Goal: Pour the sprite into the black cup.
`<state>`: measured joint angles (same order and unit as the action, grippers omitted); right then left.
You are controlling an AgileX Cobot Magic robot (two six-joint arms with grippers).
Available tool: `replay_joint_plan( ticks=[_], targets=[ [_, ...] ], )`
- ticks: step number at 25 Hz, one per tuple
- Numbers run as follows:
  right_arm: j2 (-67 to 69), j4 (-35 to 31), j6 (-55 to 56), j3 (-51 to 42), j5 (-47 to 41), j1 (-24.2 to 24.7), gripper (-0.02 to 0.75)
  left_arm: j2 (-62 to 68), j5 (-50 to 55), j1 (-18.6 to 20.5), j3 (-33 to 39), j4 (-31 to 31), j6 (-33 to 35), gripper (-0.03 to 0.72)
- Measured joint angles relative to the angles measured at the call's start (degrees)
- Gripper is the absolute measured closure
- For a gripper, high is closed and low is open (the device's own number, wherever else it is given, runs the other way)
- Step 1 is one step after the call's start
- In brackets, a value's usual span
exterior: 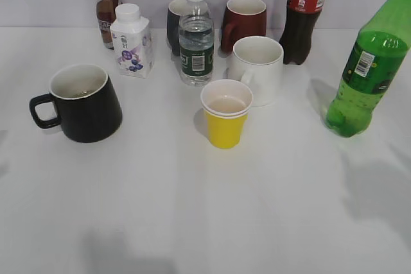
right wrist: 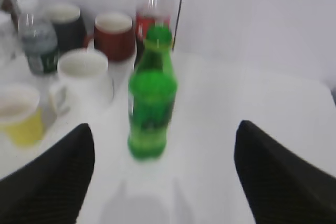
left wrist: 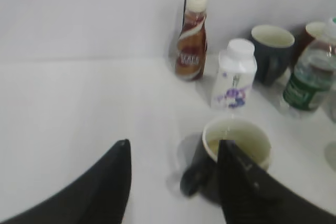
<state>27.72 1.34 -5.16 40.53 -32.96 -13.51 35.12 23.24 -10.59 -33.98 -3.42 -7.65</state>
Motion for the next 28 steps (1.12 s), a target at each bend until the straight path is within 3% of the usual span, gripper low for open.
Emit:
replay_joint_plan(
  ticks=[5, 10, 13, 18, 23, 28],
  targets=[
    [-13.0, -0.4, 0.1, 0.0, -22.0, 0.0, 0.125, -15.1, 21.6, 0.0, -1.8, 0.1, 0.0, 0.269],
    [-21.4, -1.3, 0.1, -0.2, -35.0, 0.0, 0.141, -27.5, 39.5, 0.0, -1.9, -0.7, 0.0, 0.241],
    [-24.2, -1.3, 0.2, -2.5, -36.3, 0.0, 0.141, -32.4, 45.3, 0.0, -1.9, -2.1, 0.0, 0.202],
    [-25.1, -1.9, 0.2, -8.9, -36.3, 0.0, 0.141, -35.6, 46.1, 0.0, 0.5, -2.3, 1.1, 0.134],
    [-25.1, -1.3, 0.2, -11.4, -28.8, 0.0, 0.142, -35.6, 40.5, 0.0, 3.0, -2.2, 1.8, 0.121],
    [-25.1, -2.0, 0.2, -12.0, -27.5, 0.0, 0.144, -35.6, 38.2, 0.0, 4.2, -2.3, 2.1, 0.121]
  ],
)
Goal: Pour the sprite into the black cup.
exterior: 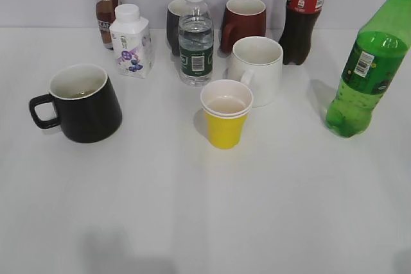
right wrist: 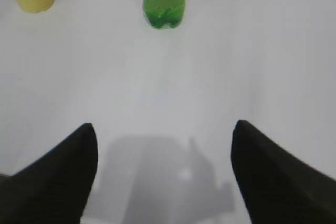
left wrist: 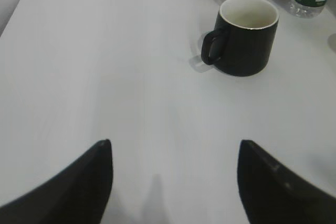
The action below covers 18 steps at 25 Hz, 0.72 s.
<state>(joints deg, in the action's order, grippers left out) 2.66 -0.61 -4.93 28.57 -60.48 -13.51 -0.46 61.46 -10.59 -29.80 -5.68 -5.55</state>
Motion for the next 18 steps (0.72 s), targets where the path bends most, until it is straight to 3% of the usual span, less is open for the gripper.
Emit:
replay_joint_plan(
  ticks=[11, 15, 18],
  targets=[
    [0.0, 0.0, 0.0, 0.0, 0.5, 0.6, 0.144, 0.0, -0.3, 1.2, 0.0, 0.0, 0.0, 0.167],
    [0.0, 0.0, 0.0, 0.0, 0.7, 6.6, 0.146, 0.0, -0.3, 7.0, 0.0, 0.0, 0.0, 0.194],
    [-1.6, 0.6, 0.0, 0.0, 0.9, 11.3, 0.146, 0.0, -0.3, 8.5, 0.0, 0.0, 0.0, 0.211]
  ],
)
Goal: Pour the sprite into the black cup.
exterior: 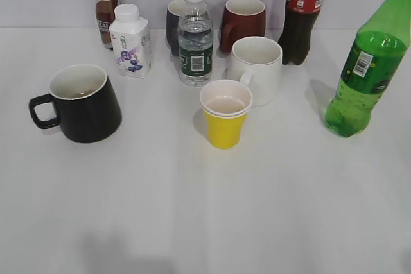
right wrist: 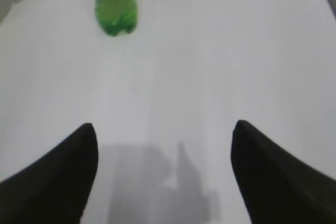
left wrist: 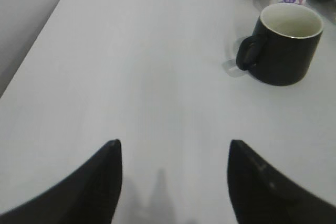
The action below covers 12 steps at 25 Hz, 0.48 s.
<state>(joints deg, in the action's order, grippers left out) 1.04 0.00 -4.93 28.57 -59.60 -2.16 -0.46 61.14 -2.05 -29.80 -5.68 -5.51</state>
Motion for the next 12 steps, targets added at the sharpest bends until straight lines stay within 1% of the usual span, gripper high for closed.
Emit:
replay_joint_plan(
  ticks=[3, 12],
  targets=[
    [-1.3, 0.0, 0.0, 0.0, 0.0, 1.0, 0.146, 0.0, 0.0, 0.0, 0.0, 0.0, 0.0, 0.223],
    [-1.3, -0.6, 0.0, 0.0, 0.0, 1.0, 0.146, 0.0, 0.0, 0.0, 0.0, 0.0, 0.0, 0.242]
  ],
)
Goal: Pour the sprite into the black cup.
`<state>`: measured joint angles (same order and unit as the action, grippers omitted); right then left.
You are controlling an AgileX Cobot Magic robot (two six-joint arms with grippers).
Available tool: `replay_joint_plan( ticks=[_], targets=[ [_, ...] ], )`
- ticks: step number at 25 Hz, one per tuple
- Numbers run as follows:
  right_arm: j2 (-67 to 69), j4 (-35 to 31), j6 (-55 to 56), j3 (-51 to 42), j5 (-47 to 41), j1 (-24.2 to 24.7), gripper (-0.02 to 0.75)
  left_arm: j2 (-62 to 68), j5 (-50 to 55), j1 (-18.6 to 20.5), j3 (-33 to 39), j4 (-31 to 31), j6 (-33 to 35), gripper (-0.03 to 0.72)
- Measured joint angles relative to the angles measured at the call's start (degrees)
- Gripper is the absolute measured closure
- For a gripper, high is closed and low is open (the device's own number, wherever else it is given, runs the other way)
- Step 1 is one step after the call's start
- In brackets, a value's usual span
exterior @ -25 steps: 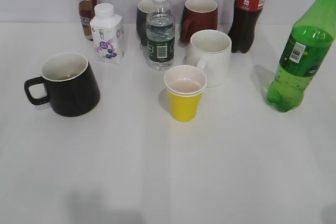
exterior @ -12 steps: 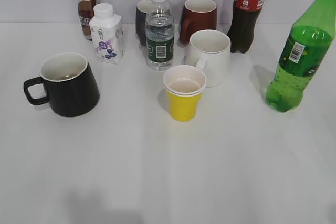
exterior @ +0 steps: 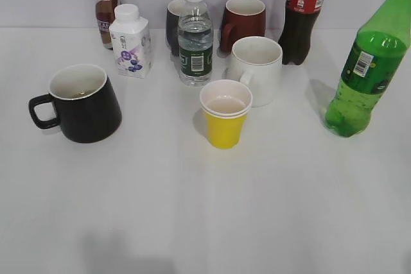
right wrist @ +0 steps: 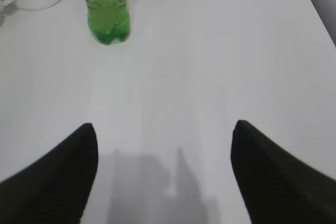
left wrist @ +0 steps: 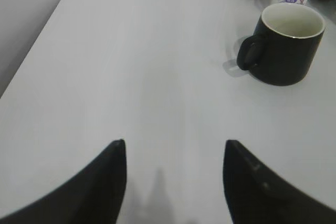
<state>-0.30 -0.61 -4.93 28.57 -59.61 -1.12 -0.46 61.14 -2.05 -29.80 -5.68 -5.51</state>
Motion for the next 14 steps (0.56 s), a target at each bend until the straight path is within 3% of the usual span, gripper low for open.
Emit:
replay_joint_plan(
  ticks=[14],
  targets=[
    [0.0, 0.0, 0.0, 0.0, 0.0, 0.0, 0.146, 0.0, 0.0, 0.0, 0.0, 0.0, 0.0, 0.323]
  ],
)
